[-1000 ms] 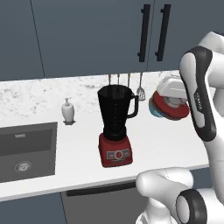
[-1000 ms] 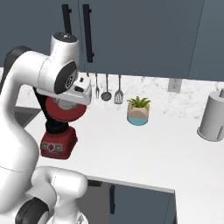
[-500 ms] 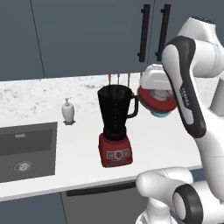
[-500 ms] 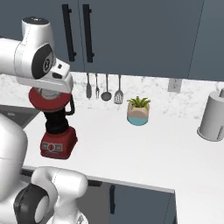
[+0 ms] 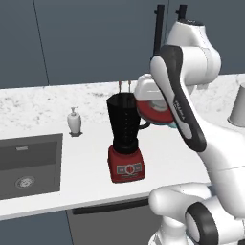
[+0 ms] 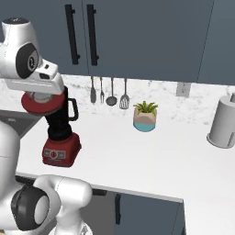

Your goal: Close the lid blender by securely placing the lid on top.

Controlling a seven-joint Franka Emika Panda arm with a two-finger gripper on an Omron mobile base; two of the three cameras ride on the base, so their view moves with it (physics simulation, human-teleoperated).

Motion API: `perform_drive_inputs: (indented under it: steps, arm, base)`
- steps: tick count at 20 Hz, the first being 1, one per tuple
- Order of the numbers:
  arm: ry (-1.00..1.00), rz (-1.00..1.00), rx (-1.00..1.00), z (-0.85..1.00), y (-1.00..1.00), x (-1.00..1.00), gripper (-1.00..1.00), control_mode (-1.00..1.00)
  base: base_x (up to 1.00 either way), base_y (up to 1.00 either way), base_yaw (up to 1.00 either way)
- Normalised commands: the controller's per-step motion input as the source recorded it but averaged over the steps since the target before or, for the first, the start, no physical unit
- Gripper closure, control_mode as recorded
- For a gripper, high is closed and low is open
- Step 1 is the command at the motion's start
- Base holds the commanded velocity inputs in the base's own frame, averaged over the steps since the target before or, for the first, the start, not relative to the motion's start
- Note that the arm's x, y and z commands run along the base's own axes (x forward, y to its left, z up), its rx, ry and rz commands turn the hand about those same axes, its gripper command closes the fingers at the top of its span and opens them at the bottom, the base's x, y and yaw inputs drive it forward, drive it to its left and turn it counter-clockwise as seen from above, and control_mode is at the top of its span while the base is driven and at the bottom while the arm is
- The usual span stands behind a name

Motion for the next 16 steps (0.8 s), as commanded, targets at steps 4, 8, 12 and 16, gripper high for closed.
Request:
perform_drive_inputs:
  steps: [4,8,12,16]
  arm:
    - [0.0,0.0,-0.07,0.0,0.29,0.25,1.0,-1.0]
    - [0.0,0.0,-0.05,0.0,0.29,0.26,1.0,-1.0]
    - [0.0,0.0,-0.02,0.0,0.16,0.27,1.0,-1.0]
    - [0.0,0.0,0.0,0.0,0.05,0.29,1.0,-1.0]
  base:
    - [0.0,0.0,0.0]
    - [0.0,0.0,0.0]
    - [0.0,0.0,0.0]
    - [0.0,0.0,0.0]
